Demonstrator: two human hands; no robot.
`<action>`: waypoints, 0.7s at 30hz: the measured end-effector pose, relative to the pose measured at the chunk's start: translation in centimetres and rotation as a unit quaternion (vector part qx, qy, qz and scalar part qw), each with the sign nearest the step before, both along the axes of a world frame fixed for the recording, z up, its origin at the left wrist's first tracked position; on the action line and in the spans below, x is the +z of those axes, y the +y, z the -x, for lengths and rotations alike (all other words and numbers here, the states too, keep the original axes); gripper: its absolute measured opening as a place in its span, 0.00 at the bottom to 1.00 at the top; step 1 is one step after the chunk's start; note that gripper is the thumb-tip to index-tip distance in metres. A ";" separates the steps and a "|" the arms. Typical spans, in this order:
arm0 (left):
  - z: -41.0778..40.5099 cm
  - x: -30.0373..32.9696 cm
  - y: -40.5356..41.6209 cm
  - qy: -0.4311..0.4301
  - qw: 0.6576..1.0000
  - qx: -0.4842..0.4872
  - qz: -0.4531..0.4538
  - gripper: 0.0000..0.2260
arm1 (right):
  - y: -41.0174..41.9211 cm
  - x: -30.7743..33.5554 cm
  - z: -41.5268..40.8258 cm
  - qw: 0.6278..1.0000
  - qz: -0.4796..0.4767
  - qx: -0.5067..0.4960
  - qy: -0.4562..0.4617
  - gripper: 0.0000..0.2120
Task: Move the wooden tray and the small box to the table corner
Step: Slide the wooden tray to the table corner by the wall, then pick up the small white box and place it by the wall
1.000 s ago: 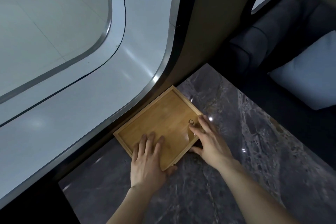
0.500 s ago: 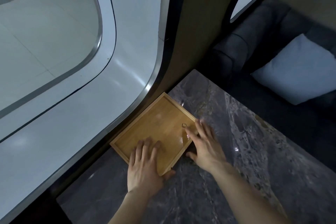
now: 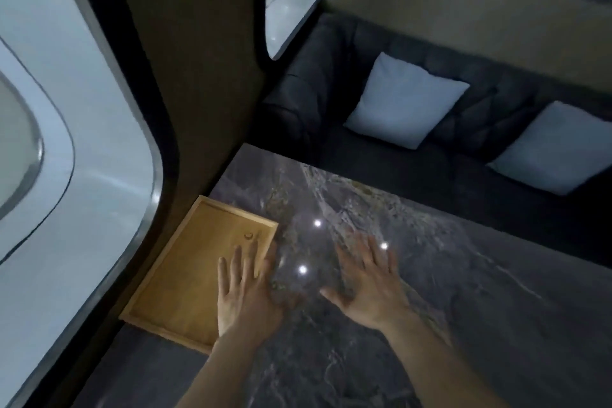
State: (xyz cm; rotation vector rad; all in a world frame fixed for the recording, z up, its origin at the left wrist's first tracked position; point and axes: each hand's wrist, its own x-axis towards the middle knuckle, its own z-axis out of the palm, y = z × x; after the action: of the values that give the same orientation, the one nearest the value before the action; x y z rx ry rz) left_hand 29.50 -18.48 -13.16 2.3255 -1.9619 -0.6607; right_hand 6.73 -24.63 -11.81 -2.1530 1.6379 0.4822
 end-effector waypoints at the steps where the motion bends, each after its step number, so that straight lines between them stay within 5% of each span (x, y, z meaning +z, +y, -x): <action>1: -0.2 0.3 -0.1 0.000 1.000 -0.005 0.003 0.46 | 0.1 0.5 0.1 1.000 -0.002 -0.010 0.004 0.48; 14: 4.3 4.1 0.8 0.029 0.993 -0.109 0.022 0.48 | 8.7 4.6 7.0 0.984 0.032 -0.176 0.006 0.51; 21: 14.9 6.8 4.1 0.060 0.974 -0.210 0.064 0.45 | 17.7 6.5 19.7 0.943 0.096 -0.319 -0.016 0.56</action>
State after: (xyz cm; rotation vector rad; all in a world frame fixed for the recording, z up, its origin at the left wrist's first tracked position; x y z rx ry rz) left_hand 14.64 -14.39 -6.33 1.7645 -2.3790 -0.6509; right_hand -12.99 -6.89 -5.29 -1.5861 2.2945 0.0884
